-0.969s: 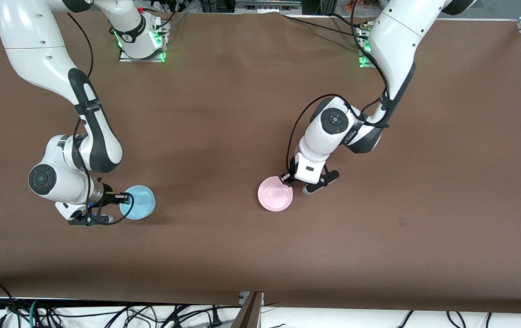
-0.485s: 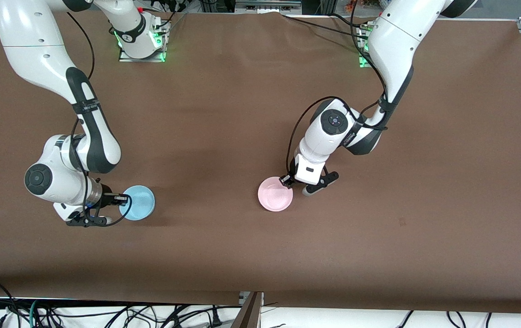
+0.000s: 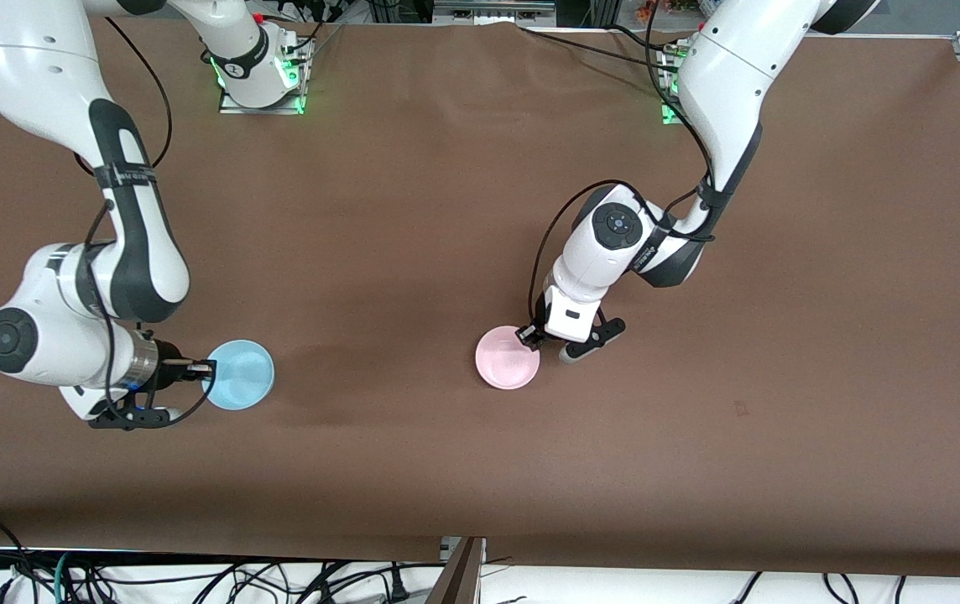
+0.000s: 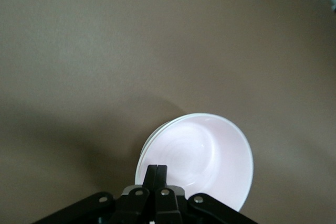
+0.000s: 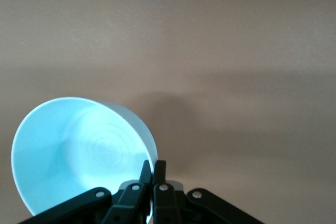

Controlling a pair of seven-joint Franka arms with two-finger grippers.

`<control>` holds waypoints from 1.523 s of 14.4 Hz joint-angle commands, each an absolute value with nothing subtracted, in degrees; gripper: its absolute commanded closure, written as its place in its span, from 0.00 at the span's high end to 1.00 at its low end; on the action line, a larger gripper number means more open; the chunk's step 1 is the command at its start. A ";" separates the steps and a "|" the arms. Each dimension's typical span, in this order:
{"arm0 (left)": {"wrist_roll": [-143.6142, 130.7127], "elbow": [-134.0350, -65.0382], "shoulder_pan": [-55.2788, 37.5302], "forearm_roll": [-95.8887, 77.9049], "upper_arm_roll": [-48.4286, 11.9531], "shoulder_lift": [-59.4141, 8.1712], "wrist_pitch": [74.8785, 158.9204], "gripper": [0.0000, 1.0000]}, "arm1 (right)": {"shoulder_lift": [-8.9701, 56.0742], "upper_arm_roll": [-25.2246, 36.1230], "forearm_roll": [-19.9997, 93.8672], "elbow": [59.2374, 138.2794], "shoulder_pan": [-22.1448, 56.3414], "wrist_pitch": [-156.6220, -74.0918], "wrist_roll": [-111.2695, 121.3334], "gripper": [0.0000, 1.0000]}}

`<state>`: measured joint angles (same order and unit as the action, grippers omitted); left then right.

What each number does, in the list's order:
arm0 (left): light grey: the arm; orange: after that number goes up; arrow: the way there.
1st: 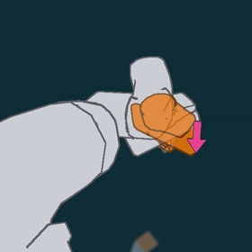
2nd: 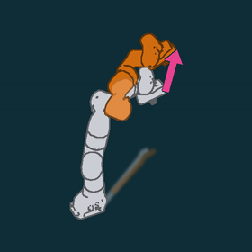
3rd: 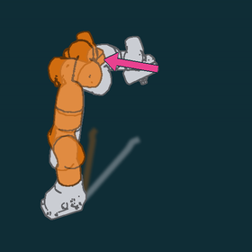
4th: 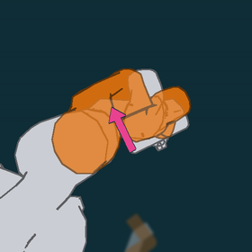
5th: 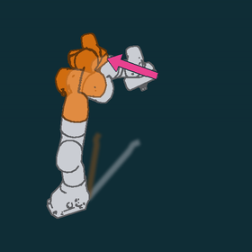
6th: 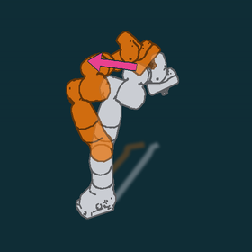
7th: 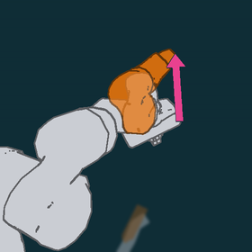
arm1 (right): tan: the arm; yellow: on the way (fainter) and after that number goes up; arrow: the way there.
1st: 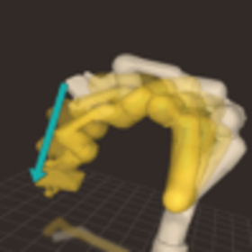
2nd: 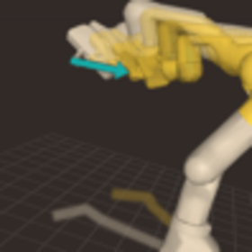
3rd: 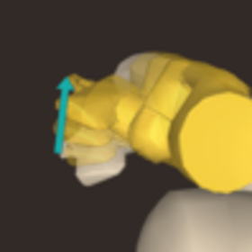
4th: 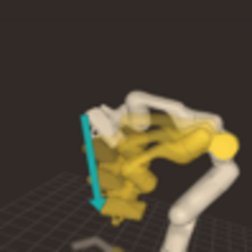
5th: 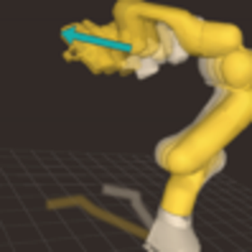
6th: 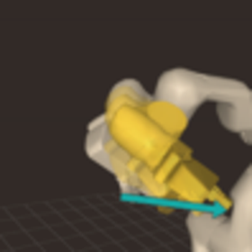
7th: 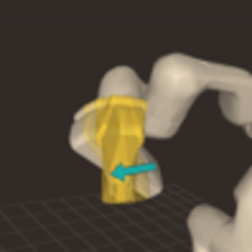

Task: Stack pink and blue bowls on white bowl
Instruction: 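Carry the blue bowl with the right gripper while the left gripper withdraws, then lower the blue bowl into the pink bowl and open the right gripper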

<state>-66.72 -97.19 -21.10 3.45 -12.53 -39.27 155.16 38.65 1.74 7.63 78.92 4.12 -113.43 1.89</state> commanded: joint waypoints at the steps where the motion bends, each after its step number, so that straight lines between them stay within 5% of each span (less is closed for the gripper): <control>1: -68.56 -97.82 -20.48 5.01 -12.04 -34.12 151.11 0.00 | 36.21 1.76 8.70 76.92 4.13 -107.60 1.50 0.00; 6: -67.59 -93.27 -17.41 4.75 -12.57 -26.47 132.85 0.00 | 36.91 0.53 9.05 71.55 7.81 -103.27 -14.02 0.00; 12: -47.60 -75.43 -9.51 1.50 -12.74 -25.23 103.66 0.00 | 43.31 -3.43 10.02 68.04 18.08 -115.02 -46.43 0.00; 18: -19.04 -74.97 4.55 -1.05 -12.66 -22.33 95.99 0.00 | 54.57 -3.08 9.58 60.12 31.62 -133.58 -72.31 0.00; 22: -9.42 -79.44 8.78 -1.41 -12.66 -19.96 96.15 0.00 | 54.76 -2.81 9.23 60.38 34.80 -131.23 -74.26 0.00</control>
<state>-13.13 -75.27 7.83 -0.67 -12.00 -23.11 95.86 54.07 -3.38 9.30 62.97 34.35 -133.74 -72.59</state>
